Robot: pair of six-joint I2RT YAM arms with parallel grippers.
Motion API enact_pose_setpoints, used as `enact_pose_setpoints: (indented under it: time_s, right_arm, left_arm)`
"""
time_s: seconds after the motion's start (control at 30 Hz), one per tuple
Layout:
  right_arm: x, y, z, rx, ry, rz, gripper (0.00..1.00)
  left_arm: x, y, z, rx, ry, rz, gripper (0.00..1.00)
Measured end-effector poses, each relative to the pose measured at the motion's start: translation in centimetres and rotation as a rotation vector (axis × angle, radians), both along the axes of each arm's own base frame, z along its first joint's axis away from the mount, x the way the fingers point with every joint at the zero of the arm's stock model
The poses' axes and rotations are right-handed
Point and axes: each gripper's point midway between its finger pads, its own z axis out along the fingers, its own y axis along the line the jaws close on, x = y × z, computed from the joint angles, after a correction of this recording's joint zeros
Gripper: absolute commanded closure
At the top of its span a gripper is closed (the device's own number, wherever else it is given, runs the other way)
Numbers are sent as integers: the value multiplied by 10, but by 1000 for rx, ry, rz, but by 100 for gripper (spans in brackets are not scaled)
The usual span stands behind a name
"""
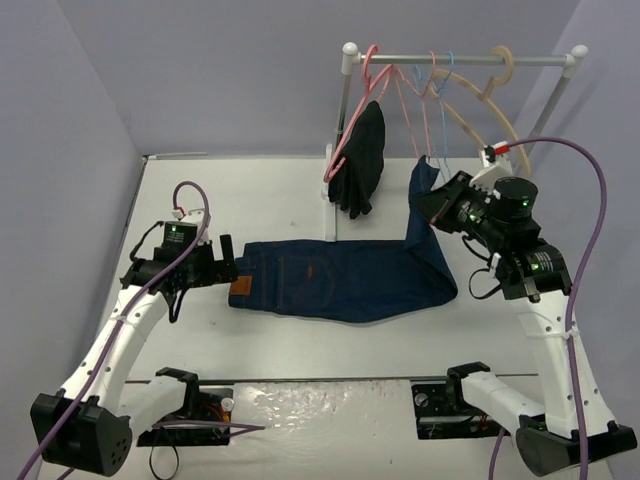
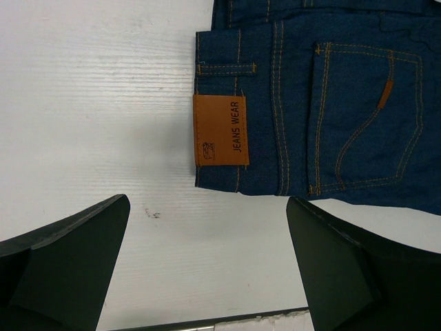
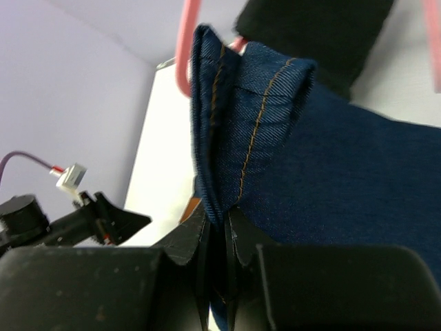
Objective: Place the trousers on the hanger
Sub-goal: Fold the trousers at the center of the board.
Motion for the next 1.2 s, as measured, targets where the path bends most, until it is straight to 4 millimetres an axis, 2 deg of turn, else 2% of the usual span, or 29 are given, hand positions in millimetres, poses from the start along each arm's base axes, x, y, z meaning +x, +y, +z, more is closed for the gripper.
enact_pose_setpoints:
  time_s: [0.17, 0.33, 0.63, 0.9, 1.1, 1.2]
  right_arm:
    - [2, 52, -5, 20, 13, 77, 100]
    - [7, 99, -21, -1, 21, 102, 100]
    - [27, 129, -77, -51, 72, 51, 100]
    - [25, 171, -127, -78, 116, 76, 100]
    - [23, 202, -157, -118, 145, 108, 100]
    - [22, 212, -164, -129, 150, 118, 100]
  left_arm:
    - [-2, 1, 6, -1, -23, 3, 3]
    - [-6, 4, 13, 5, -31, 10, 3]
    - [-10, 12, 24, 33, -39, 36, 3]
    - [-12, 16, 22, 51, -31, 53, 3]
    - [-17, 18, 6, 56, -1, 61, 3]
    - [-20, 18, -4, 59, 18, 61, 3]
